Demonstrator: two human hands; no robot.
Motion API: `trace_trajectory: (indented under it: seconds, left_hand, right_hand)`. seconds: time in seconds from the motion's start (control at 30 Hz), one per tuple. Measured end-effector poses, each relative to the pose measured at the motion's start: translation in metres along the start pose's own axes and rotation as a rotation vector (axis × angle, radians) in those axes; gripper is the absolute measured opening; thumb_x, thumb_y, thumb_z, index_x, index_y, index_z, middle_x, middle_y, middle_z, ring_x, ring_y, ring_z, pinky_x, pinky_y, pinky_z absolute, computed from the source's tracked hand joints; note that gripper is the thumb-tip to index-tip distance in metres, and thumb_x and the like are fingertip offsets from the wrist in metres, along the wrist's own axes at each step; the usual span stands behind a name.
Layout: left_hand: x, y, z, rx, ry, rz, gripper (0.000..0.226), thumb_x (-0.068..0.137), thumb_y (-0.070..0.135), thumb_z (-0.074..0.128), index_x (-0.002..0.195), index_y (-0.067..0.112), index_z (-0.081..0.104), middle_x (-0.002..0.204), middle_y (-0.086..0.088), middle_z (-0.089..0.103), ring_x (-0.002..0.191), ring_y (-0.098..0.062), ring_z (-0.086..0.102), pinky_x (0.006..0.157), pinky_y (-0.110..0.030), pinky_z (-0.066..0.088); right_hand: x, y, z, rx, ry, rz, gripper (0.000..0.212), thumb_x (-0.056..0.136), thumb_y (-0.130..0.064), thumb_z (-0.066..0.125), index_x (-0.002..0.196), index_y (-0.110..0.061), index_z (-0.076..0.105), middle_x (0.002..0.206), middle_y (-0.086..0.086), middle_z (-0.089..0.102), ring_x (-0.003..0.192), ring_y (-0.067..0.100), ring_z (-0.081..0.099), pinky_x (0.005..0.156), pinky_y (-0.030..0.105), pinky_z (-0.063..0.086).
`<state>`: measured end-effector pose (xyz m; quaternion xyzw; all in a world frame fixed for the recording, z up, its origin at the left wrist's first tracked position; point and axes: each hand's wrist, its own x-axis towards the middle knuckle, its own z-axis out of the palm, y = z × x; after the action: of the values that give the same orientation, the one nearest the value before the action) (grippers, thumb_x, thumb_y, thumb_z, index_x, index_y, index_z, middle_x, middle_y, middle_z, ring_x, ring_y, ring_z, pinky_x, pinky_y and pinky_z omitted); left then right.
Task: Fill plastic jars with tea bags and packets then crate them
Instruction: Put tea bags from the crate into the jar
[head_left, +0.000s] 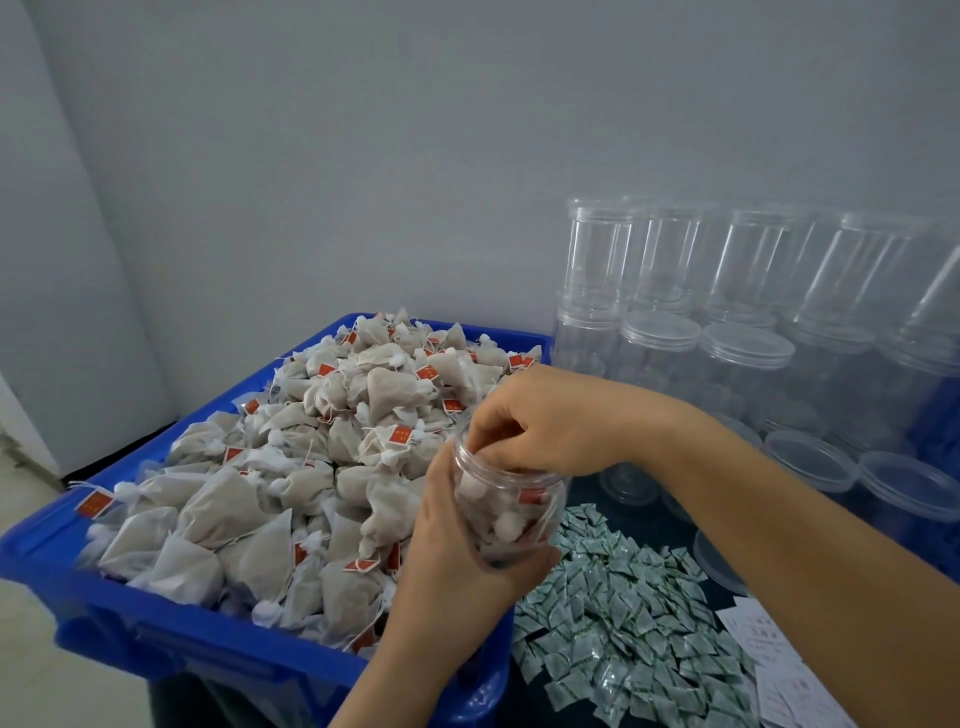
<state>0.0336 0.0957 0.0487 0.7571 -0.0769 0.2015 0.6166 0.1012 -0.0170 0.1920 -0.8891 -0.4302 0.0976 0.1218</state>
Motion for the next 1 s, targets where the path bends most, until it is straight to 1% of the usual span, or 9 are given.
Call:
trace_trajectory:
  seconds: [0.17,0.23,0.43,0.53,0.63,0.73,0.83,0.9,1.0]
  left_hand:
    - [0.0,-0.003,0.001,-0.006,-0.027,-0.012,0.101,0.054,0.035,0.089,0.135,0.045,0.03,0.12,0.013,0.06,0.108,-0.011,0.063,0.085,-0.039,0.055]
    - [0.0,-0.003,0.001,-0.006,-0.031,0.006,0.1,0.055,0.033,0.09,0.134,0.045,0.031,0.119,0.013,0.061,0.107,-0.011,0.063,0.083,-0.038,0.056]
    - [0.0,0.002,0.002,-0.01,-0.036,0.057,0.089,0.055,0.025,0.089,0.124,0.05,0.037,0.113,0.015,0.063,0.101,-0.007,0.065,0.075,-0.029,0.057]
    - [-0.001,0.005,0.002,-0.032,-0.063,0.072,0.085,0.057,0.021,0.088,0.121,0.05,0.04,0.111,0.012,0.065,0.096,-0.009,0.068,0.074,-0.023,0.056]
    - [-0.003,0.008,0.002,-0.038,-0.079,0.068,0.086,0.056,0.029,0.088,0.12,0.055,0.037,0.111,0.016,0.065,0.094,-0.006,0.068,0.074,-0.015,0.053]
    - [-0.004,0.01,0.002,-0.011,-0.122,0.05,0.093,0.054,0.034,0.09,0.126,0.049,0.034,0.112,0.02,0.063,0.097,-0.004,0.066,0.078,-0.015,0.053]
    - [-0.006,0.014,0.003,0.001,-0.176,0.015,0.098,0.051,0.031,0.092,0.13,0.04,0.034,0.11,0.021,0.063,0.095,-0.005,0.067,0.075,-0.014,0.052]
    - [-0.011,0.018,0.007,0.0,-0.2,0.006,0.099,0.051,0.027,0.092,0.13,0.038,0.034,0.109,0.022,0.064,0.094,-0.005,0.068,0.074,-0.014,0.053]
    - [-0.031,0.026,0.023,0.038,-0.181,0.083,0.097,0.052,0.026,0.092,0.124,0.056,0.033,0.116,0.032,0.054,0.104,0.005,0.06,0.079,-0.009,0.049]
  right_hand:
    - [0.0,-0.002,-0.002,-0.019,-0.15,0.025,0.022,0.098,-0.017,0.057,0.108,-0.02,0.077,0.094,-0.011,0.073,0.08,0.005,0.064,0.073,0.015,0.051]
    - [0.001,-0.004,-0.003,-0.053,-0.193,0.039,0.022,0.099,-0.019,0.057,0.108,-0.019,0.077,0.096,-0.007,0.074,0.087,0.011,0.066,0.074,0.021,0.053]
    - [0.001,-0.004,-0.004,-0.083,-0.217,0.013,0.026,0.102,-0.015,0.05,0.113,-0.022,0.073,0.088,-0.018,0.063,0.08,0.003,0.059,0.07,0.011,0.046]
    - [-0.018,0.008,-0.003,0.113,0.02,-0.015,0.026,0.101,-0.015,0.054,0.105,-0.034,0.072,0.083,-0.028,0.063,0.083,-0.011,0.061,0.072,0.003,0.046]
    - [-0.051,0.035,0.005,0.482,0.422,0.015,0.035,0.097,-0.008,0.059,0.088,-0.041,0.068,0.078,-0.024,0.072,0.077,-0.007,0.067,0.069,0.007,0.05]
    - [-0.076,0.073,0.04,0.627,0.663,0.274,0.03,0.095,-0.008,0.063,0.086,-0.036,0.071,0.079,-0.015,0.075,0.072,0.0,0.068,0.06,0.014,0.053]
    - [-0.085,0.108,0.096,0.469,0.475,0.608,0.015,0.092,-0.025,0.07,0.106,-0.031,0.072,0.102,-0.011,0.073,0.084,-0.001,0.063,0.071,0.015,0.048]
    - [-0.085,0.118,0.129,0.383,0.323,0.691,0.034,0.089,-0.038,0.073,0.12,-0.024,0.071,0.11,-0.009,0.069,0.09,0.001,0.061,0.077,0.019,0.046]
    - [-0.079,0.122,0.159,0.318,0.241,0.708,0.028,0.086,-0.047,0.072,0.095,-0.021,0.076,0.092,-0.005,0.069,0.086,0.013,0.064,0.08,0.033,0.053]
